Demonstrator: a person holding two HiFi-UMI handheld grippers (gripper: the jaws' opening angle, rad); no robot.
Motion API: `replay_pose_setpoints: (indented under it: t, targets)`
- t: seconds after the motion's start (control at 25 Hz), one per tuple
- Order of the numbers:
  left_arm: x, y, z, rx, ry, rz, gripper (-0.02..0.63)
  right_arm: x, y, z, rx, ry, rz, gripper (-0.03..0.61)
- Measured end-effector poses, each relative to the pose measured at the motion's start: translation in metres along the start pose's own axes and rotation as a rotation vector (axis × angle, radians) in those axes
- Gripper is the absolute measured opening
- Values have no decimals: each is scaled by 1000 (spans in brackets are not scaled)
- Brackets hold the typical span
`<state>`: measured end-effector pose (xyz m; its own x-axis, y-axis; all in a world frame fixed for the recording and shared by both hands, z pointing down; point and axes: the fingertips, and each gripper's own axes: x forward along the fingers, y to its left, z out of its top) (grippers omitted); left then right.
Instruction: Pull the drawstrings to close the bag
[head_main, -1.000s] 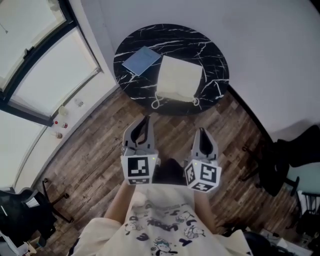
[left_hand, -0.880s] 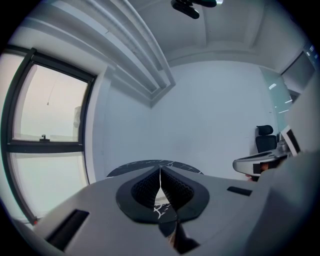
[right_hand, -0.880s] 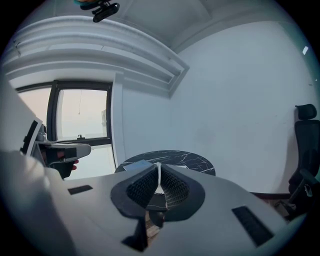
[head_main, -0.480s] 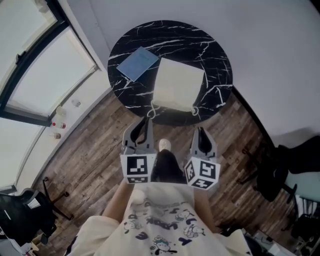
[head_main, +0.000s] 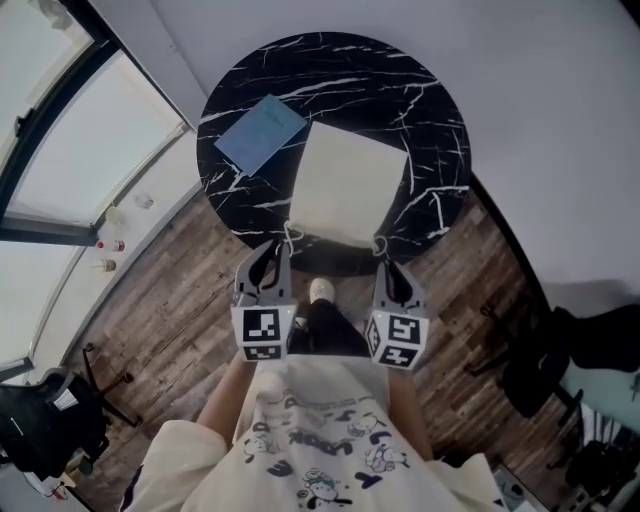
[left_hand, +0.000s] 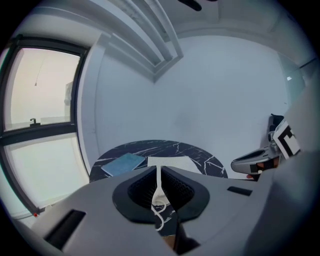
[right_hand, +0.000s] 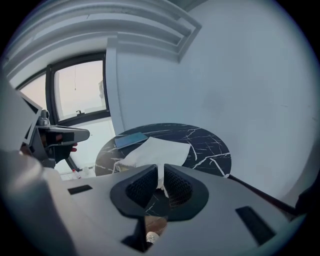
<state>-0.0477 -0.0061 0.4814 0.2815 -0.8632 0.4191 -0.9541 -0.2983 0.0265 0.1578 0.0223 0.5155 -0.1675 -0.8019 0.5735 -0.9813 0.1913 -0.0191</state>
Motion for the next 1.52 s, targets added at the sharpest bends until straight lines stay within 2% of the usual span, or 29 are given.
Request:
replay_pose_setpoints:
  t: [0.08,0.12,0.16,0.32,0.44,0.6,0.76,0.92,1.16,1.28,1.52]
  targets:
    - [10,2,-14,-6,44,13,44,13,-3,-10,-13,44,26,63]
    - [14,4,-19,-10,61,19,46,19,-3,-15,-14,65,44,150]
    - [17,5,-25,-13,78,23,50,24,-3,-19,-15,84,59,181]
    - [27,7,-40,-31,135,12,153,43,-6,-31,-36,131,74,172]
    - [35,11,-52,-23,175,-4,165,56,-8,-40,-65,165,80,153]
    - [52,9,-76,-2,263,-77,199,68,-6,-54,-112,235,95,147]
    - [64,11,-90,40,314,-120,209,80,-3,-67,-125,296,106,144]
    - [78,12,-97,30,337,-158,224,91,-3,-74,-143,337,100,135]
    - [87,14,-113,73,396,-204,230,93,2,-77,-196,370,106,66]
    - [90,14,-119,95,417,-223,236,92,5,-74,-222,369,110,51]
    - [100,9,-124,87,447,-242,258,89,5,-63,-167,356,137,48]
